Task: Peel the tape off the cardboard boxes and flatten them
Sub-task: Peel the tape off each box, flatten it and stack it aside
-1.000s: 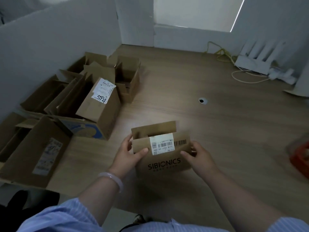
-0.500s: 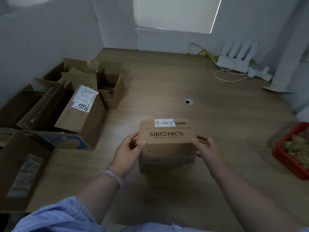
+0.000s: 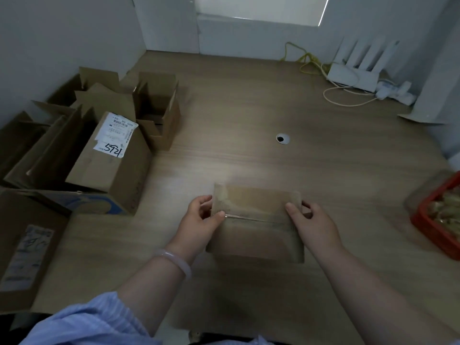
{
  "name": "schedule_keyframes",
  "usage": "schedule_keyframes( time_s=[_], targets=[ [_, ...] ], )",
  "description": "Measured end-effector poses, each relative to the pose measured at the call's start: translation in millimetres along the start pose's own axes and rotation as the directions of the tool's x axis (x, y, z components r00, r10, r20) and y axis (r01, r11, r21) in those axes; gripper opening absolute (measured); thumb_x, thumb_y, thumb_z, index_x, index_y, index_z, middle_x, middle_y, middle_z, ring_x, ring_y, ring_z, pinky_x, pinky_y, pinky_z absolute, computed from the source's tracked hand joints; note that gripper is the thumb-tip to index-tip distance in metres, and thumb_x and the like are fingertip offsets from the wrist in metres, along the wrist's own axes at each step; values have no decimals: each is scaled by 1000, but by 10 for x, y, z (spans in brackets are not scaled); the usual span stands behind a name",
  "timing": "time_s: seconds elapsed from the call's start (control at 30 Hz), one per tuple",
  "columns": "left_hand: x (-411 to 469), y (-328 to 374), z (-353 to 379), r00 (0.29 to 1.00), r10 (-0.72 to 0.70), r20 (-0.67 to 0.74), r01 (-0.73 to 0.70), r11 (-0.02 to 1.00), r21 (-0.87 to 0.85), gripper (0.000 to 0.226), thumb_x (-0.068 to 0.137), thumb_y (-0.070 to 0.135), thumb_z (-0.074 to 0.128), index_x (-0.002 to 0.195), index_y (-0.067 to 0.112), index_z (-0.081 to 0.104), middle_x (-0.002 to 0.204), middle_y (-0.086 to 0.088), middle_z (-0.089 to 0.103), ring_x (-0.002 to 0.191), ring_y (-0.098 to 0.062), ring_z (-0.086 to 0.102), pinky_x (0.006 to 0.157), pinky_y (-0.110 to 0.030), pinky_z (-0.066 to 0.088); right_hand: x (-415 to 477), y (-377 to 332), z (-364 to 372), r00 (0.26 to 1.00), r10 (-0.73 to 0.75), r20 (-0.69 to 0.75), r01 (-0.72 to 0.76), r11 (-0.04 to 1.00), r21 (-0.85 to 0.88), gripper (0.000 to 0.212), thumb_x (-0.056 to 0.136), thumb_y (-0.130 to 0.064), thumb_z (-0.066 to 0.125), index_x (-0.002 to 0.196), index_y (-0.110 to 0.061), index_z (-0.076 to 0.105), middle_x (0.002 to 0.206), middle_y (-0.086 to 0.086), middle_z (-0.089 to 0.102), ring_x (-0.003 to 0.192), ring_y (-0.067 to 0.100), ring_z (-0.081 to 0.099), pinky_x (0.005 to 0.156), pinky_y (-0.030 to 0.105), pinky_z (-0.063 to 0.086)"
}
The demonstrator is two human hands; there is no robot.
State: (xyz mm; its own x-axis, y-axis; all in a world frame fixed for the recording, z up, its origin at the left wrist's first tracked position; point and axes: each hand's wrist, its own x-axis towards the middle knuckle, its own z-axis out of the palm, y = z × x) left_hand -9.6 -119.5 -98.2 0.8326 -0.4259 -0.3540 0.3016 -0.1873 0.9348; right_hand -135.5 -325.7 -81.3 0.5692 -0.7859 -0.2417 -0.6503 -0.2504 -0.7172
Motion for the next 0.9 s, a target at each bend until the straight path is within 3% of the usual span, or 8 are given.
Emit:
schedule_keyframes(
  time_s=[0.1,0.2,0.27,0.37,0.53,0.67,0.77,0.9],
  targets=[
    [33,-135,-5,1000,-31,6,30,997,67,42,85,23,69,124,21,55,122,-4,64,108,-14,62,92,-32,50,28,84,92,999,4,51,-3,1000,-16,60,87,-41,63,138,-21,40,120,5,62,109,25,60,86,30,43],
    [17,-171,-17,994,-32,103,27,998,54,47,89,21,63,135,25,52,119,5,66,103,-4,63,85,-21,50,-12,154,159,987,-148,61,154,984,-95,70,87,-37,62,147,-22,28,142,8,46,127,25,45,105,33,36],
    [-1,-181,-46,977,-36,209,36,999,3,57,87,11,62,139,27,46,123,5,64,104,-4,63,82,-18,49,-56,196,173,970,-186,156,213,961,-176,88,84,-46,63,152,-22,13,152,8,31,137,24,30,113,33,25],
    [-23,-238,-127,954,-22,300,18,1000,16,74,77,22,67,144,30,38,130,3,59,115,-12,59,91,-25,49,-96,252,197,953,-169,250,221,955,-197,108,76,-57,66,152,-25,-5,157,4,19,142,22,19,116,32,19],
    [-100,-259,-14,996,70,61,-71,997,18,36,90,11,63,121,27,56,115,3,63,104,-9,62,77,-14,49,-24,190,208,952,-244,184,293,901,-320,96,80,-61,57,152,-28,4,160,3,7,145,21,10,118,32,12],
    [-96,-323,-59,994,109,31,-112,987,120,37,78,39,68,114,38,60,117,2,66,107,-10,62,91,-30,52,-86,105,273,879,-425,214,476,766,-432,60,88,-62,33,145,-42,30,160,-2,12,145,33,11,117,38,11],
    [-142,-341,-152,979,78,188,-95,992,84,55,74,43,68,127,36,53,125,9,63,117,-5,57,95,-27,48,-108,124,298,874,-393,285,485,705,-517,75,76,-75,10,146,-48,19,160,-5,0,146,34,-3,118,43,7],
    [-100,-337,-110,983,74,166,-95,989,117,50,84,23,67,130,33,49,124,12,61,117,-5,56,96,-23,47,-62,107,268,853,-392,345,521,595,-612,98,63,-92,8,148,-45,-5,158,-3,-19,142,24,-26,118,42,-10]
  ],
)
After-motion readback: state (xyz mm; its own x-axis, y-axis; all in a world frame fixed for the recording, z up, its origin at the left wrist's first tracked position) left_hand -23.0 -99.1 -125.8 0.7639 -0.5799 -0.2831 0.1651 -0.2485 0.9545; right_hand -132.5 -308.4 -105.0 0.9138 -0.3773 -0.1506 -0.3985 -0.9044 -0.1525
